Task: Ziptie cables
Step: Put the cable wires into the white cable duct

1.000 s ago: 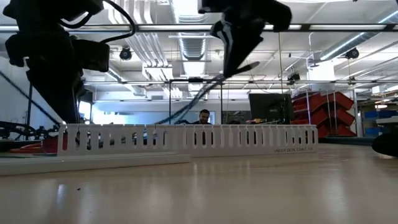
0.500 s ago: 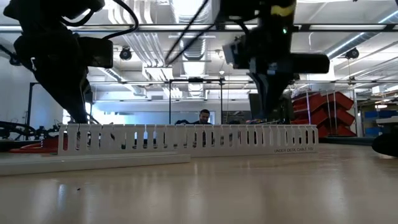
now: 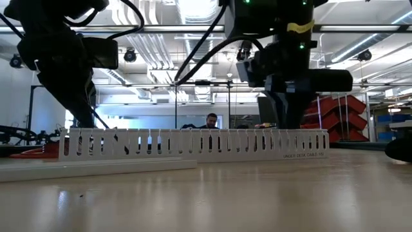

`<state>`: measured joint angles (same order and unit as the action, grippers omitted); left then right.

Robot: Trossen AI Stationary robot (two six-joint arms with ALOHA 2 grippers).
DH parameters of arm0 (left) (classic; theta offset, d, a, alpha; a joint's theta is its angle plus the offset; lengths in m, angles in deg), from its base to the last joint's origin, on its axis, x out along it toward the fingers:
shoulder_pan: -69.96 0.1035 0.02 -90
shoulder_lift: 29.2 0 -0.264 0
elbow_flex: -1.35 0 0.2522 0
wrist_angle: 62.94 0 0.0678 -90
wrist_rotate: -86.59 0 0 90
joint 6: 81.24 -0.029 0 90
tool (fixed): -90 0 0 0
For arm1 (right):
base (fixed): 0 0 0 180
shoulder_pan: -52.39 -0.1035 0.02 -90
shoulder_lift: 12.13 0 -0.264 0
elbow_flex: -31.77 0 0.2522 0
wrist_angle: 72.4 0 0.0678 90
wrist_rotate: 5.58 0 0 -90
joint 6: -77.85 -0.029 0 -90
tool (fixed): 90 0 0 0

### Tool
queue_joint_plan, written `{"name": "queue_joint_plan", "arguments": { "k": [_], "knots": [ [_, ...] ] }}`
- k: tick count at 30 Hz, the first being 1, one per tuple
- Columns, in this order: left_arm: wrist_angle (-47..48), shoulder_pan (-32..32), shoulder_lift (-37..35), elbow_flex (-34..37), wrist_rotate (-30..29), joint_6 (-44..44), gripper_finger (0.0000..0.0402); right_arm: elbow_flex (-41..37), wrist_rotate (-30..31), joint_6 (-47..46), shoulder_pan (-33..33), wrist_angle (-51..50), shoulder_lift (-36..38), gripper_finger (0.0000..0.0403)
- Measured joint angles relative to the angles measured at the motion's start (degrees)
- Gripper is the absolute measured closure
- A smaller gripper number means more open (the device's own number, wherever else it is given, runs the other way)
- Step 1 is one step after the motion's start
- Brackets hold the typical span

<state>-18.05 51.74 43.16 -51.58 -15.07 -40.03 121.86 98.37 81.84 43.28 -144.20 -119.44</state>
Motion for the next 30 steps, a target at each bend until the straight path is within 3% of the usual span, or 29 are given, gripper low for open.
{"name": "queue_joint_plan", "arguments": {
  "k": [6,11,23,30],
  "knots": [
    [0.01,0.0,0.0,0.0,0.0,0.02,0.0342,0.22,1.07,-1.08,0.04,-6.4,0.85,0.0262],
    [-0.12,0.0,0.0,0.0,-0.11,-0.03,0.0342,0.17,1.1,-1.79,0.04,-6.55,3.27,0.0234],
    [-0.68,0.0,-1.21,-3.28,-2.9,-8.24,0.0342,0.02,1.07,-1.55,-1.9,2.45,8.72,0.0266],
    [0.79,-1.2,-5.22,-6.16,-6.51,-12.48,0.0342,-3.24,-2.88,-0.03,-4.23,28.63,8.03,0.0285]
  ]
}}
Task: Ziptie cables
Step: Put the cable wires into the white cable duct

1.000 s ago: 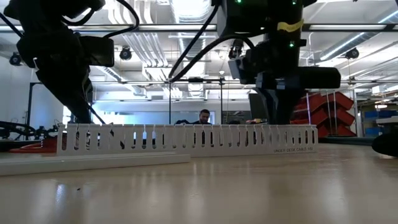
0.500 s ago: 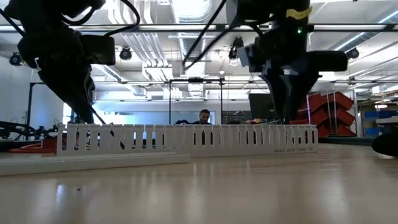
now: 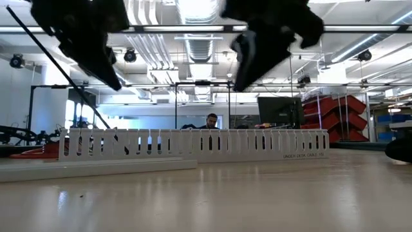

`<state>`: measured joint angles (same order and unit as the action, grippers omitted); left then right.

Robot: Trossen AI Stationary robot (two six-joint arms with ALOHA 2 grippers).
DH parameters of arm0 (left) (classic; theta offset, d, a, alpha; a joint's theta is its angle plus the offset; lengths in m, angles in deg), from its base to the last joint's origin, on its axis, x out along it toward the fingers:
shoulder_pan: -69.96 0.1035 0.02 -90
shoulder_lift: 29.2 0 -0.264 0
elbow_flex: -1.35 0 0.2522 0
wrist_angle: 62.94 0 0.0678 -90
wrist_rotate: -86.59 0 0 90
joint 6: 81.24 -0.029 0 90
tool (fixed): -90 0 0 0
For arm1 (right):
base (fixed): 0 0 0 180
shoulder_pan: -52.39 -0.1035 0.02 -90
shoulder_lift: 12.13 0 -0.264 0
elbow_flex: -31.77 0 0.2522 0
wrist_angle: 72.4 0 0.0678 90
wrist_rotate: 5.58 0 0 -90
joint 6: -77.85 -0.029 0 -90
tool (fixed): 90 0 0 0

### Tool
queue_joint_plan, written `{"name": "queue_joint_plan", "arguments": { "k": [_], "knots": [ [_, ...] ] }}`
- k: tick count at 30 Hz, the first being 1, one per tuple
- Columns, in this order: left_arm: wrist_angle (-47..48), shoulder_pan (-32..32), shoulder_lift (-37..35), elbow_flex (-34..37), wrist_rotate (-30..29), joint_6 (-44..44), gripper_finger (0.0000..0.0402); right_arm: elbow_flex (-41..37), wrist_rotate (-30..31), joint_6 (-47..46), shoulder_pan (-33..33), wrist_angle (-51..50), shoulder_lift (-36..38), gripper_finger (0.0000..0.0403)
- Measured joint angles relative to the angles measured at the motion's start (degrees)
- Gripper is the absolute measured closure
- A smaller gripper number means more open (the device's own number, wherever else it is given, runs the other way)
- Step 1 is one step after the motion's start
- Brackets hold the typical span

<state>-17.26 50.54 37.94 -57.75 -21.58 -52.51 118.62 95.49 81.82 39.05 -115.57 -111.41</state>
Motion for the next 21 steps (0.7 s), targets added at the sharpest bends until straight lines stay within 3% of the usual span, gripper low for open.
{"name": "queue_joint_plan", "arguments": {
  "k": [5,9,15,21],
  "knots": [
    [3.47,-5.62,-7.14,2.79,-8.4,7.57,0.0342,-3.66,-1.18,0.05,-1.21,25.02,-1.84,0.0298],
    [-0.55,-10.68,-11.11,8.3,-9.82,11.94,0.0342,-3.97,-1.36,0.51,-1.25,36.7,-4.9,0.0309],
    [-15.7,-14.45,-13.66,20.54,-9.89,13.26,0.0342,-4.06,-4.07,-0.56,0.4,45.84,-10.41,0.0329],
    [-25.94,-14.32,-16.13,25.33,-14.2,9.18,0.0342,0.56,-6.53,-0.91,1.34,46.57,-15.72,0.0351]
  ]
}}
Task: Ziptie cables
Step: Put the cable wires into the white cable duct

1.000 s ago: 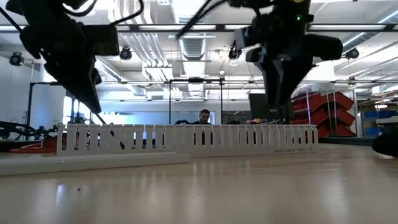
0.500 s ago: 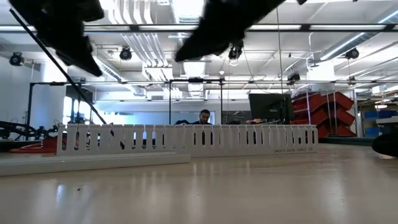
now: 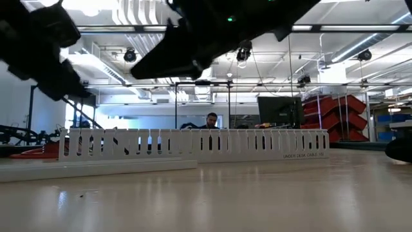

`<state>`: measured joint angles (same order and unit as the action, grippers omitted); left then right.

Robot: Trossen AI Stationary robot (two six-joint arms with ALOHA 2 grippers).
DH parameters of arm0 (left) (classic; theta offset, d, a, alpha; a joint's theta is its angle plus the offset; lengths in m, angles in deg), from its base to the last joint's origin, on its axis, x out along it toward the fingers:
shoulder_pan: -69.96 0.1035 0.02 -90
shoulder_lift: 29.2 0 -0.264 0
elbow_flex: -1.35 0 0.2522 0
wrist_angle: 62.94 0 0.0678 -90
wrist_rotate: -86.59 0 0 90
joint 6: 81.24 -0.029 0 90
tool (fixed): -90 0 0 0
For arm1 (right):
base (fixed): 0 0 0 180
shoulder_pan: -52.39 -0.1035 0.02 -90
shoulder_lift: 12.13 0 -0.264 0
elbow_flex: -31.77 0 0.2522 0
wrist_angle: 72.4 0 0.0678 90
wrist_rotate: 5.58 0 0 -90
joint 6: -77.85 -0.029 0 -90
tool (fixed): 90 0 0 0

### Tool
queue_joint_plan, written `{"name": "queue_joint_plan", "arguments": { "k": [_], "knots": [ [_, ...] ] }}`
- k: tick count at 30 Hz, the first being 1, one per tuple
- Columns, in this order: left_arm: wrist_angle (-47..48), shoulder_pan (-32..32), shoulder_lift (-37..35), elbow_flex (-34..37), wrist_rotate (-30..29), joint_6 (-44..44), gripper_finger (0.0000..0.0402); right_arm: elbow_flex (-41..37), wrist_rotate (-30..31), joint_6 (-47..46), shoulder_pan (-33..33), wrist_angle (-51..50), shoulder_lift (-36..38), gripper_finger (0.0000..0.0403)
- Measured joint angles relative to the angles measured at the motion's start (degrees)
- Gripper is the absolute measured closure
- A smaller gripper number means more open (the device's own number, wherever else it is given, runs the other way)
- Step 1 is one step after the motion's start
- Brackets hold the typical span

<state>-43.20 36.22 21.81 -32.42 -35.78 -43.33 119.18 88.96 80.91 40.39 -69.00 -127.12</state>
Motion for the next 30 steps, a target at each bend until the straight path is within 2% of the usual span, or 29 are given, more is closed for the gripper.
{"name": "queue_joint_plan", "arguments": {
  "k": [3,7,10,24,30],
  "knots": [
    [0.46,0.04,-2.08,0.1,-3.19,-2.95,0.0342,4.96,-2.91,0.06,0.7,-0.51,-4.52,0.0359],
    [1.44,0.12,-5.46,-1.2,-8.58,-7.04,0.0342,12.78,-2.94,1.62,1.39,-1.79,-9.83,0.0365],
    [1.76,0.0,-8.3,-3.2,-10.08,-11.02,0.0342,18.23,-1.13,3.48,1.67,-3.56,-12.31,0.0366],
    [4.86,0.11,-16.01,-7.5,-12.15,-21.38,0.0342,33.89,-0.04,4.72,3.68,-13.91,-21.55,0.0331],
    [4.89,0.09,-16.88,-7.32,-12.17,-22.45,0.0342,37.73,1.73,4.52,3.79,-18.21,-23.14,0.0353]
  ]
}}
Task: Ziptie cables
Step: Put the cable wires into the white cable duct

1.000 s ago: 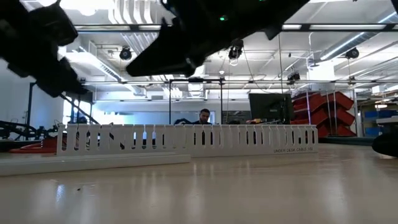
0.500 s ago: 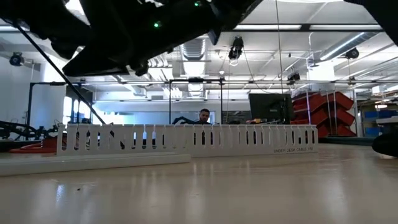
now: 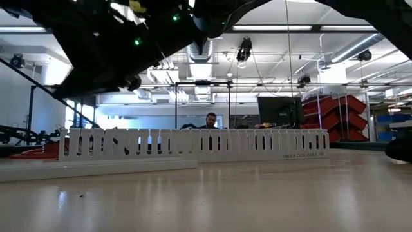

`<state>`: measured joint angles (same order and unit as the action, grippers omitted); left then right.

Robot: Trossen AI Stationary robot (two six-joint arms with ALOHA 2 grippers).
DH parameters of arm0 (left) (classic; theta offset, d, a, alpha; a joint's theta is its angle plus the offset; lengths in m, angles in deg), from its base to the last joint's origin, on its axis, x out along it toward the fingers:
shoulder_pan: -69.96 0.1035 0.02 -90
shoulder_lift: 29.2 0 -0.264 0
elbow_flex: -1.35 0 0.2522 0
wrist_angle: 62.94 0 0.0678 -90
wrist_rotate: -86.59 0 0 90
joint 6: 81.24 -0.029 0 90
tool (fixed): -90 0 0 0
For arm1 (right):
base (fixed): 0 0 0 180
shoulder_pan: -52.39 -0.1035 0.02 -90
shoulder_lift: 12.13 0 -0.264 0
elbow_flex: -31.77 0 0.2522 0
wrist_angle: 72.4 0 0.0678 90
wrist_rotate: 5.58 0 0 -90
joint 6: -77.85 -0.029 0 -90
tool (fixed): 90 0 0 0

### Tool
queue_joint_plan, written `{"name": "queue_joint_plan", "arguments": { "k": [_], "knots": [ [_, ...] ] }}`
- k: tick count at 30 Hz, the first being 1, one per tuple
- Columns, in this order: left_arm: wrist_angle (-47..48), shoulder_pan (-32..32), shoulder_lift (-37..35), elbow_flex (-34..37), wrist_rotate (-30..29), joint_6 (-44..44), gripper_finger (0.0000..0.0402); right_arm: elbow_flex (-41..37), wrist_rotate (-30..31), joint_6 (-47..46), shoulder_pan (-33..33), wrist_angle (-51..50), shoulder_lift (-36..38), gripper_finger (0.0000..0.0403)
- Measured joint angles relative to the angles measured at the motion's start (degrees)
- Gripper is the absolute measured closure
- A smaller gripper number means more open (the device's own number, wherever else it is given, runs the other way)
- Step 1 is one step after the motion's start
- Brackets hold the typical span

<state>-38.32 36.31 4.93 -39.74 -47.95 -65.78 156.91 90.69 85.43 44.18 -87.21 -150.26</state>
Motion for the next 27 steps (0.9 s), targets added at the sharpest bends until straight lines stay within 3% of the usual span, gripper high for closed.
{"name": "queue_joint_plan", "arguments": {
  "k": [9,19,22,27],
  "knots": [
    [0.68,0.0,0.43,0.24,0.04,0.2,0.0342,2.0,1.6,-0.56,0.38,-3.46,0.02,0.0375],
    [0.73,0.0,0.75,0.48,-0.11,0.83,0.0342,4.27,4.13,-0.81,-0.94,-13.62,1.72,0.0326],
    [0.79,0.0,1.19,0.7,-1.51,4.86,0.0342,5.74,8.06,-0.56,-2.02,-19.11,2.51,0.0314],
    [1.0,-0.01,3.14,1.52,-6.61,10.35,0.0342,6.26,14.65,1.43,-3.45,-19.11,2.59,0.031]
  ]
}}
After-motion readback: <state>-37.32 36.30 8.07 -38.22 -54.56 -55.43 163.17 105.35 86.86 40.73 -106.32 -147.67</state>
